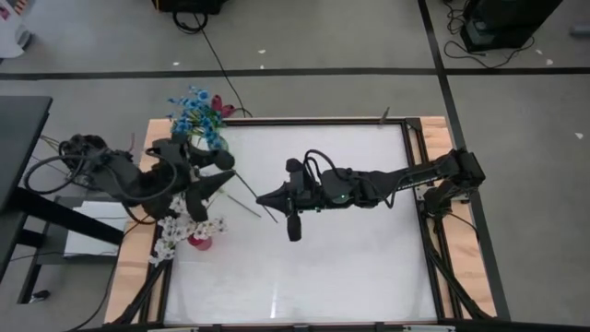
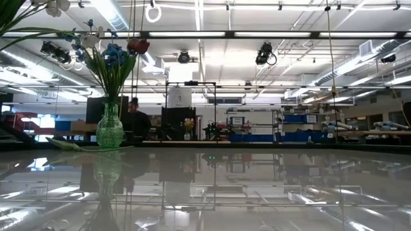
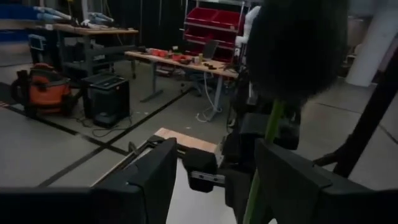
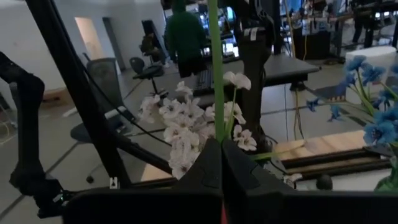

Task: Sort flowers into vase by color
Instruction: Put the right black tulip into the red vase

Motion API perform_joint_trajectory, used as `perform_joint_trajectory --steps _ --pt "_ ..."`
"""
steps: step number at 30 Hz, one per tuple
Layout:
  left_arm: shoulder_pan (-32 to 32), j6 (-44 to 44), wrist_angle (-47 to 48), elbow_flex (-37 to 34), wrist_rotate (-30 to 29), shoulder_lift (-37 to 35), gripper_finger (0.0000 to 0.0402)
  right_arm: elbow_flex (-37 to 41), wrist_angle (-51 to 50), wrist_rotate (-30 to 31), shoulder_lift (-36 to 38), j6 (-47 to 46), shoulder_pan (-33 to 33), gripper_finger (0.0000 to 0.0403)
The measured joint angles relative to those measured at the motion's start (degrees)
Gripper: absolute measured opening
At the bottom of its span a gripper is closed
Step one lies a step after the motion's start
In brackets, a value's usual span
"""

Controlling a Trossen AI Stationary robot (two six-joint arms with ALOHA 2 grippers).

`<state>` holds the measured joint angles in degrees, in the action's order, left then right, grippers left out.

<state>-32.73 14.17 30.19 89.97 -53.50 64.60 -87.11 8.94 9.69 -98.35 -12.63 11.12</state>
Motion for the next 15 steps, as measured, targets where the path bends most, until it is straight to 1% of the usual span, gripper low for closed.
perform_joint_trajectory --steps 4,7,11,15 --pt "0.48 0.22 -0.38 -0.02 1.74 0.50 0.0206 0.00 2.97 -0.40 0.00 0.40 -0.38 0.0000" --pt "0.41 0.36 -1.68 -0.02 1.89 0.59 0.0199 0.00 3.41 -0.66 0.07 0.44 -0.95 0.0000" --pt "0.44 0.11 -3.76 -0.02 2.03 0.64 0.0197 0.00 2.99 -0.81 0.07 0.42 -1.53 0.0000" --pt "0.39 0.20 -3.84 -0.02 2.26 0.59 0.0197 0.00 3.04 -0.82 0.07 0.42 -2.38 0.0000"
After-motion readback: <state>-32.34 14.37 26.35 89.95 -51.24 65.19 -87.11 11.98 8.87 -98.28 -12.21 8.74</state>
